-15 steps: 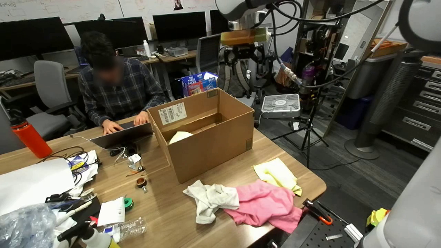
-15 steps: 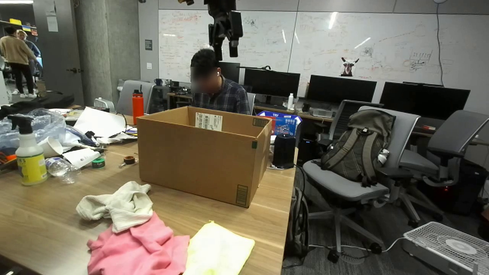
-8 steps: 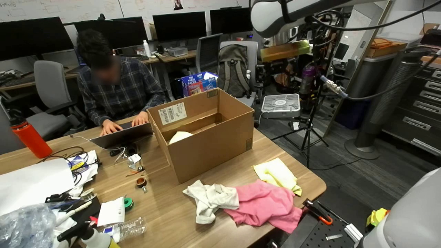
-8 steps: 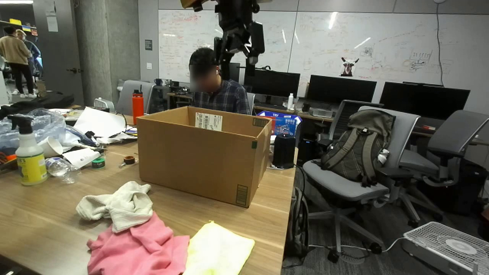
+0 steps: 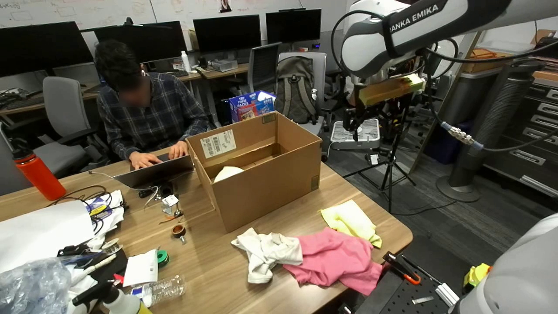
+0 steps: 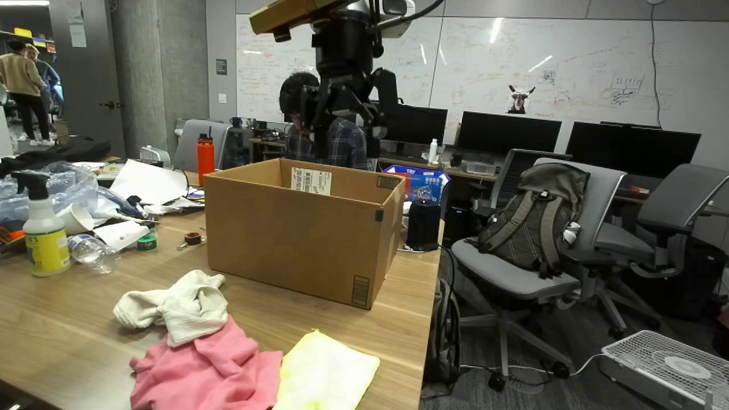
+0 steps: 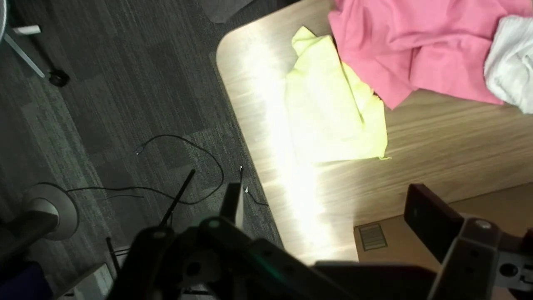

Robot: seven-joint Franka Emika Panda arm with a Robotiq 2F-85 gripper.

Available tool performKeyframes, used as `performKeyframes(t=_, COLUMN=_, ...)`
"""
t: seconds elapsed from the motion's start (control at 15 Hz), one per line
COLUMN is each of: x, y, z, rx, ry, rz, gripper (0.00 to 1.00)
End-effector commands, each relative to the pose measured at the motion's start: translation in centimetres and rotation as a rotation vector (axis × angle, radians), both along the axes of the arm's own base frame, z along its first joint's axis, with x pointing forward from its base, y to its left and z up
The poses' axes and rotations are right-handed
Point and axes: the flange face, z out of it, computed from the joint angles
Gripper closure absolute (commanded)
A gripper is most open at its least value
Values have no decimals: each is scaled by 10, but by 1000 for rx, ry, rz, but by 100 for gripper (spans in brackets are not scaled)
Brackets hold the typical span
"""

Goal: Place the peach shirt and two yellow towels inside the brown box

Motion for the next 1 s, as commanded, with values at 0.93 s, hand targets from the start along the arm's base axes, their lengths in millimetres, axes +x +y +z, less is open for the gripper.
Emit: performKeyframes(t=0.93, x=-17, y=26, z=-78, rx=138, ry=49, rz=53, gripper=0)
